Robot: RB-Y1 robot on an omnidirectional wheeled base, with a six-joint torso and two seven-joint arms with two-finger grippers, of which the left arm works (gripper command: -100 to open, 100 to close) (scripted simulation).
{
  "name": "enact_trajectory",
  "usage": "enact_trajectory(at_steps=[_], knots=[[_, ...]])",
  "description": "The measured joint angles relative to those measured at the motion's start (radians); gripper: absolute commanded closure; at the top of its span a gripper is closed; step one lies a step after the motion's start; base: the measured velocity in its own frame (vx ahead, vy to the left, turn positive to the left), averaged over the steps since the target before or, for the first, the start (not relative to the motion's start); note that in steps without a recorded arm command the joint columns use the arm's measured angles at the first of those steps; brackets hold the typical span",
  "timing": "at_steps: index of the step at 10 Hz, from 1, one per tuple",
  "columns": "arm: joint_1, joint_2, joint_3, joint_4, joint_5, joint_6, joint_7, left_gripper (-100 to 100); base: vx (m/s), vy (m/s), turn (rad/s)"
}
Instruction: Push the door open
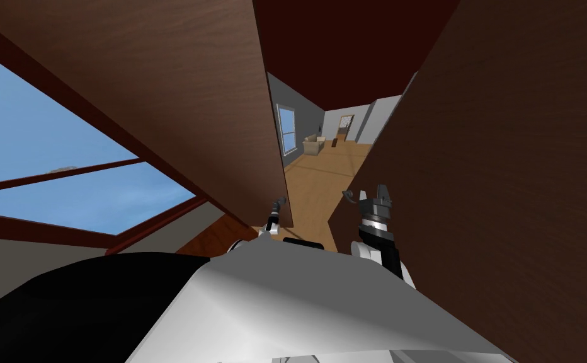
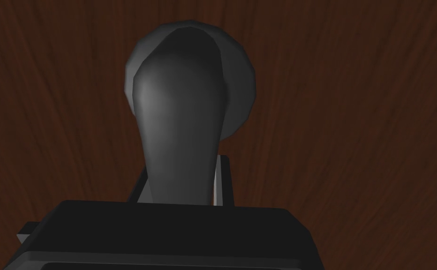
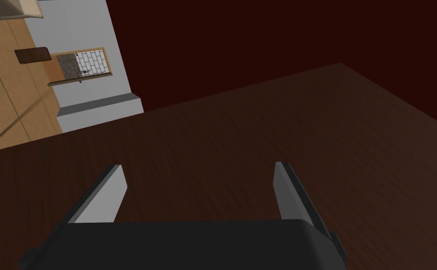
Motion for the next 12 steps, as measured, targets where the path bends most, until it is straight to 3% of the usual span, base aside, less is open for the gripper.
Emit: enact_trajectory(at_steps=[6,7,9,10,12], knots=[[-0.004,0.0,0.041,0.026,0.024,-0.015,-0.03,100,0.164,-0.028,0.047],[-0.036,0.004,0.053,0.079,0.032,-0.035,-0.038,100,0.151,-0.006,-0.001],[-0.017,0.008,0.056,0.027,0.034,-0.016,-0.043,100,0.109,0.004,0.025],[-0.002,-0.001,0.066,0.005,0.04,-0.011,-0.057,100,0.208,-0.003,0.078],[-0.012,0.003,0.085,0.023,0.054,-0.014,-0.074,100,0.185,0.015,0.056]])
